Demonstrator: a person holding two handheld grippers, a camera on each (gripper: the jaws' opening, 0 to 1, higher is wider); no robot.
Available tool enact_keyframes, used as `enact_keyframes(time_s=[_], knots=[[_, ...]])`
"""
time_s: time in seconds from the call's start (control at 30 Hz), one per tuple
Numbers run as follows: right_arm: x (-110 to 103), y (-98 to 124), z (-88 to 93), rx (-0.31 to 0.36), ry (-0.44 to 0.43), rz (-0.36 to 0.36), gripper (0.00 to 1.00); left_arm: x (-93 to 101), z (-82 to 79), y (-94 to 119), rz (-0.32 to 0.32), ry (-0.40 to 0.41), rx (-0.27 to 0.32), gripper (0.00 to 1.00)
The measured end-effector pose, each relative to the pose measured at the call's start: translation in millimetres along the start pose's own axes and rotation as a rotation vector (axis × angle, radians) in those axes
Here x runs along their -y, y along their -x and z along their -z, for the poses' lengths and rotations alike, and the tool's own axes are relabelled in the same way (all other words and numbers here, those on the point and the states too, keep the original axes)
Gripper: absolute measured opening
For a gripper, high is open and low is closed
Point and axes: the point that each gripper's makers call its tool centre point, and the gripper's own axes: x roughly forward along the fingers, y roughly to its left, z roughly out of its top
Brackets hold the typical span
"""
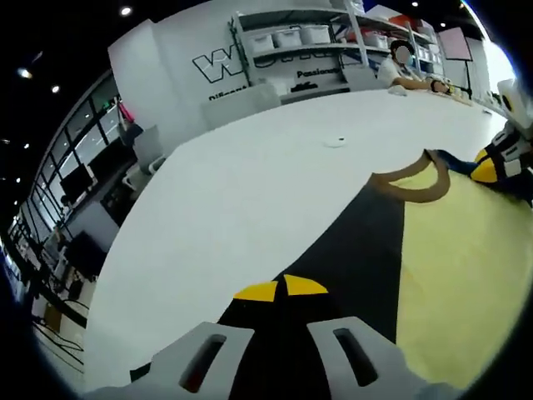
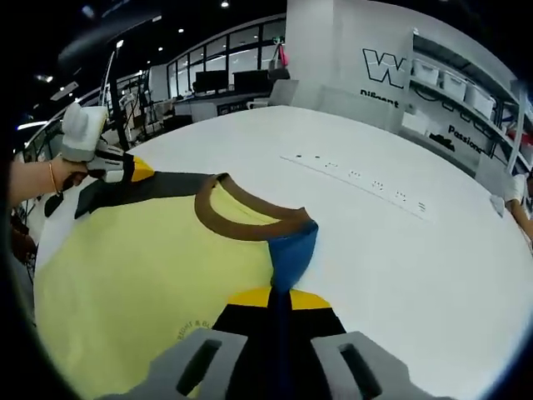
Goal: Fold the garment on the visible template until the final outline fits inside the template.
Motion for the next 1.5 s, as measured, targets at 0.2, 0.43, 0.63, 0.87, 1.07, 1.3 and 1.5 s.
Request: enact_keyframes(time_s=[0.2,0.43,0.63,0.87,1.07,1.3,1.5], knots=[[5,-4,-3.2,0.002,-0.01,0.01,0.0,-2.3,-1.2,-3,0.001,0.013,0.008,0.04],[1,2,-14.1,0.03,-0.095,-0.035,0.05,-6.5,5.0,6,0.045,0.244,-0.015,0.05],[-5,12,-31.5,0.056,-0.054,-0.033,0.23,-4.7,-2.2,21,0.067,0.212,0.009,0.33],[-16,23,-39.2,0.06,-0.048,-0.041,0.41,-1.9,-13.1,35,0.084,0.192,0.032,0.53],[-20,39,-31.5,0.05,-0.055,-0.032,0.49,-1.1,-4.4,50,0.096,0.187,0.002,0.65],[-22,58,-23.3,0.041,-0.074,-0.007,0.54,-8.5,19.3,68,0.078,0.142,-0.058,0.66],[-29,70,-19.8,0.048,-0.094,-0.003,0.57,-15.6,37.2,86,0.062,0.16,-0.086,0.64]])
